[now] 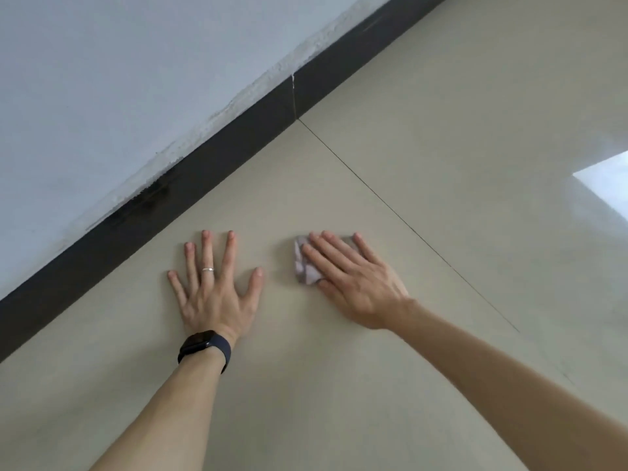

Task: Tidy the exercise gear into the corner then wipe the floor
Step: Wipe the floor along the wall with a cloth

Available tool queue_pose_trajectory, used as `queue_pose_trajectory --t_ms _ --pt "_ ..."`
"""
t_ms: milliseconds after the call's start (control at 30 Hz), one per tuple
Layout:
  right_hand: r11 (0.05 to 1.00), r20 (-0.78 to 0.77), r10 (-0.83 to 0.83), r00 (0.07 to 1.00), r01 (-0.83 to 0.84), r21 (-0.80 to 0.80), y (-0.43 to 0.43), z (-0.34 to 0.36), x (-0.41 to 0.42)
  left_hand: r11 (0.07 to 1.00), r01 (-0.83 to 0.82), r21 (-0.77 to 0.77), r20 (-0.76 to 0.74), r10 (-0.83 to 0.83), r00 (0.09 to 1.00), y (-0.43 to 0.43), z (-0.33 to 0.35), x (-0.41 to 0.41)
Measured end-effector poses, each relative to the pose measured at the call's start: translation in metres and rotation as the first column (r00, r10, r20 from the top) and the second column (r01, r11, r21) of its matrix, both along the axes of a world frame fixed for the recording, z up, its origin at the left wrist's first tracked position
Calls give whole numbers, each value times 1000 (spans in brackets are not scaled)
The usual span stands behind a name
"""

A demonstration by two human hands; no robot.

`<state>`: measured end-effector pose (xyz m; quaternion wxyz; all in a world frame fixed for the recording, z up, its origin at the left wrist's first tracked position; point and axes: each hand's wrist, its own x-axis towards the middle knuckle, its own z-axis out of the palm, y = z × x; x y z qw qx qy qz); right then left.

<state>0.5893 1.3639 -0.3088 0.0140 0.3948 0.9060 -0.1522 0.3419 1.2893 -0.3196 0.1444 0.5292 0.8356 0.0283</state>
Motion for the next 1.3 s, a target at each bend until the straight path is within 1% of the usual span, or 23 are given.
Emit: queue_pose_trajectory --t_ms 67,133,167,233,300,400,467,533,567,667,700,767,800,867,967,1000,1033,1067,1100,1167,1233,1267,1300 --pt "933 55 -360 931 360 2 31 2 53 1000 -2 -4 9 2 1000 0 -1 0" --pt "694 111 -709 696 717 -60 44 8 105 1000 8 22 -3 -8 1000 -1 -2 0" --pt "588 127 -795 593 805 -78 37 9 120 999 20 29 -9 -20 1000 0 -3 0" --pt "521 107 -841 531 847 -111 3 5 114 999 28 23 -9 -28 1000 5 -4 -4" --pt "636 76 -764 640 768 -76 -60 -1 82 999 44 6 -16 -44 999 3 -5 -5" --pt "938 30 -344 938 345 -19 -161 -2 48 995 101 -13 -6 -101 995 4 -6 -5" --pt "994 50 -100 994 103 -44 -173 2 67 991 123 -60 22 -122 992 6 -3 -11" --pt "975 104 -218 970 220 -11 -151 6 104 980 182 -83 26 -180 983 1 1 -15" --pt "923 120 -380 917 384 -8 -135 8 125 969 241 -49 1 -241 971 -8 2 -15" --pt "573 158 -803 575 817 -66 -112 14 169 919 384 89 -46 -382 923 -59 -1 7" --pt "486 142 -859 492 871 -72 -118 13 166 909 402 107 -35 -401 915 -77 -4 17" --pt "417 88 -900 426 903 -102 -150 3 138 907 405 114 -21 -406 914 -102 -10 33" --pt "441 65 -893 446 894 -80 -176 -1 114 911 395 119 -19 -395 918 -110 -12 37" --pt "611 21 -792 611 792 -2 -246 -7 65 917 376 132 -3 -379 925 -125 -15 41" --pt "926 29 -377 926 376 23 -307 -3 44 904 399 153 8 -405 914 -148 -15 44" --pt "960 42 -281 959 282 5 -300 -2 57 897 414 154 5 -420 908 -156 -14 42" --pt "955 64 -296 953 295 26 -286 -1 72 889 430 158 -3 -435 900 -163 -13 37" --pt "915 78 -403 912 401 37 -267 1 88 880 446 163 -15 -450 893 -169 -14 33" --pt "821 89 -569 817 570 23 -248 3 101 873 459 166 -28 -461 887 -176 -14 26" --pt "500 104 -859 502 865 -47 -219 10 116 864 473 174 -49 -472 880 -185 -17 17" --pt "237 96 -964 248 965 -110 -222 9 96 864 468 186 -56 -467 883 -188 -18 15" --pt "201 99 -972 212 973 -113 -237 6 73 866 463 186 -48 -463 885 -190 -18 17" --pt "250 94 -962 258 964 -88 -259 4 47 868 461 185 -34 -463 886 -191 -17 19"
